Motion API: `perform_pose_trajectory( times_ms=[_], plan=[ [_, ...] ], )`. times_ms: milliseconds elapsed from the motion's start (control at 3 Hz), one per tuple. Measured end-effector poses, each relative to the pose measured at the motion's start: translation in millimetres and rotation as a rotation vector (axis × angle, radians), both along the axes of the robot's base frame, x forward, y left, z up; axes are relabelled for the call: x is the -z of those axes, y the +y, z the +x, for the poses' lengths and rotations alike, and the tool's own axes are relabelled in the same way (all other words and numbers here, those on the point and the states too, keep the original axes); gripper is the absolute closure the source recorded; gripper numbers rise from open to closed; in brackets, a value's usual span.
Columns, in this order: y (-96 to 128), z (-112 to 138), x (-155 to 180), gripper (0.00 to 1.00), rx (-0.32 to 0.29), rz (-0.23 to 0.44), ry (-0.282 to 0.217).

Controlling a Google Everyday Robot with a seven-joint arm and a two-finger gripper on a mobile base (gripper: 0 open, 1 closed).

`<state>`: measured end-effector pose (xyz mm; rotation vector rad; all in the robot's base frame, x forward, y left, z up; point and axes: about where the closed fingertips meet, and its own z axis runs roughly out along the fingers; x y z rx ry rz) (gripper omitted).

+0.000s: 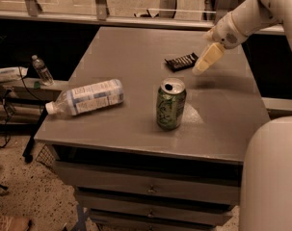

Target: Move rxbar chocolate near green can

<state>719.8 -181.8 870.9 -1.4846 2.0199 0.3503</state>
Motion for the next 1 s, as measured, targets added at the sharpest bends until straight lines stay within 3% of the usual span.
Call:
perform_pose_trajectory(
  times_ms=[333,1000],
  plan=[
    [4.5,4.6,5.8,0.0,0.025,0.019,0.019],
    [16.1,2.3,5.1,0.0,0.009,0.021,0.03]
  ],
)
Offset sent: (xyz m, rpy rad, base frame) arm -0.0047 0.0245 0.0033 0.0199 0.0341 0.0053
